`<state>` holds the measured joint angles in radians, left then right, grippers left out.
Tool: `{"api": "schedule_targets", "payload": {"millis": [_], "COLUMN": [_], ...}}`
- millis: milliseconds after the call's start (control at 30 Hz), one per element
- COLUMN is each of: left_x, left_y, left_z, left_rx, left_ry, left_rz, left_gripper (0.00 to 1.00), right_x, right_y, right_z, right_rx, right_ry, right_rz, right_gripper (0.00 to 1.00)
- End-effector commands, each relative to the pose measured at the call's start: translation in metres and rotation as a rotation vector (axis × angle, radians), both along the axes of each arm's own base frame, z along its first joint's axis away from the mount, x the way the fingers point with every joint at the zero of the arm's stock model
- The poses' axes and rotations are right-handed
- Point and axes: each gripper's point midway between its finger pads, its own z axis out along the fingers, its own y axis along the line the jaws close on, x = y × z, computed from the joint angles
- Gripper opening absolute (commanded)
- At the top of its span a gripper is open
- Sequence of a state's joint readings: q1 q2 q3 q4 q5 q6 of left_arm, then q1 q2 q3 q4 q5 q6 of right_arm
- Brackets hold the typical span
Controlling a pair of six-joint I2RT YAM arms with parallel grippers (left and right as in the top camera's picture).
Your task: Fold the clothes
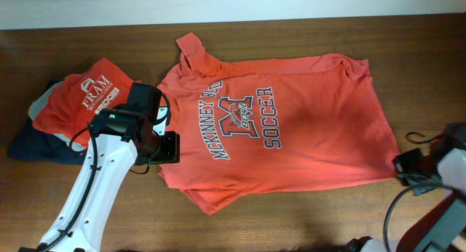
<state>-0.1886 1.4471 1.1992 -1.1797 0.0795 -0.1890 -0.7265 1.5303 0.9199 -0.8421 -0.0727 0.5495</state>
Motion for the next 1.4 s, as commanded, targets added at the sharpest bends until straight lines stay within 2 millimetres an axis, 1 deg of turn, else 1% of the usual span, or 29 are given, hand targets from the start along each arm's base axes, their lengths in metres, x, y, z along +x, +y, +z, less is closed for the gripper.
{"api": "schedule_targets", "payload": {"millis": [0,167,233,333,367,500,533,567,600,700,867,933,1000,1100,1167,1267,1367], "left_x": [0.001,0.001,0.0,-0.004,-0.007,-0.023,-0.028,-0.033,-0.04,-0.064,-0.105,-0.116,-0.121,-0.123,-0.126,-0.133,-0.129], "left_y": [-0.003,-0.002,-0.002,-0.004,-0.007,-0.016,-0.022,-0.03,-0.04,-0.06,-0.086,-0.096,-0.105,-0.115,-0.115,-0.11,-0.109], "left_z": [0.005,0.005,0.005,0.005,0.005,0.003,0.002,0.0,-0.003,-0.015,-0.038,-0.051,-0.063,-0.079,-0.088,-0.102,-0.115], "left_rx": [-0.021,-0.02,-0.02,-0.034,-0.05,-0.069,-0.083,-0.104,-0.135,-0.168,-0.171,-0.162,-0.166,-0.176,-0.176,-0.157,-0.147], "left_ry": [-0.025,-0.022,-0.018,-0.002,0.011,0.07,0.086,0.104,0.127,0.202,0.302,0.308,0.29,0.249,0.25,0.277,0.256], "left_rz": [0.008,0.011,0.011,0.008,0.005,-0.026,-0.042,-0.061,-0.087,-0.122,-0.208,-0.248,-0.283,-0.319,-0.327,-0.314,-0.314], "left_gripper": [0.63,0.63,0.63,0.63,0.63,0.63,0.63,0.63,0.63,0.63,0.62,0.62,0.62,0.63,0.63,0.64,0.63], "right_x": [-0.005,-0.015,-0.016,-0.015,-0.014,-0.007,-0.006,-0.004,-0.002,0.004,0.009,0.01,0.01,0.01,0.01,0.01,0.01], "right_y": [-0.022,-0.025,-0.024,-0.023,-0.022,-0.015,-0.013,-0.012,-0.01,-0.004,-0.001,-0.001,-0.001,-0.001,-0.001,-0.001,-0.001], "right_z": [0.026,0.028,0.028,0.027,0.027,0.027,0.027,0.027,0.027,0.028,0.029,0.029,0.029,0.029,0.029,0.029,0.029], "right_rx": [-0.12,-0.149,-0.147,-0.142,-0.135,-0.094,-0.082,-0.074,-0.062,-0.029,-0.009,-0.011,-0.011,-0.011,-0.011,-0.011,-0.01], "right_ry": [-0.004,0.045,0.047,0.044,0.037,-0.001,-0.011,-0.018,-0.029,-0.064,-0.093,-0.095,-0.095,-0.095,-0.095,-0.095,-0.095], "right_rz": [-0.039,-0.048,-0.053,-0.051,-0.05,-0.041,-0.038,-0.037,-0.034,-0.021,-0.011,-0.01,-0.011,-0.01,-0.01,-0.01,-0.01], "right_gripper": [0.04,0.05,0.06,0.11,0.15,0.36,0.43,0.51,0.57,0.61,0.63,0.64,0.64,0.64,0.64,0.65,0.65]}}
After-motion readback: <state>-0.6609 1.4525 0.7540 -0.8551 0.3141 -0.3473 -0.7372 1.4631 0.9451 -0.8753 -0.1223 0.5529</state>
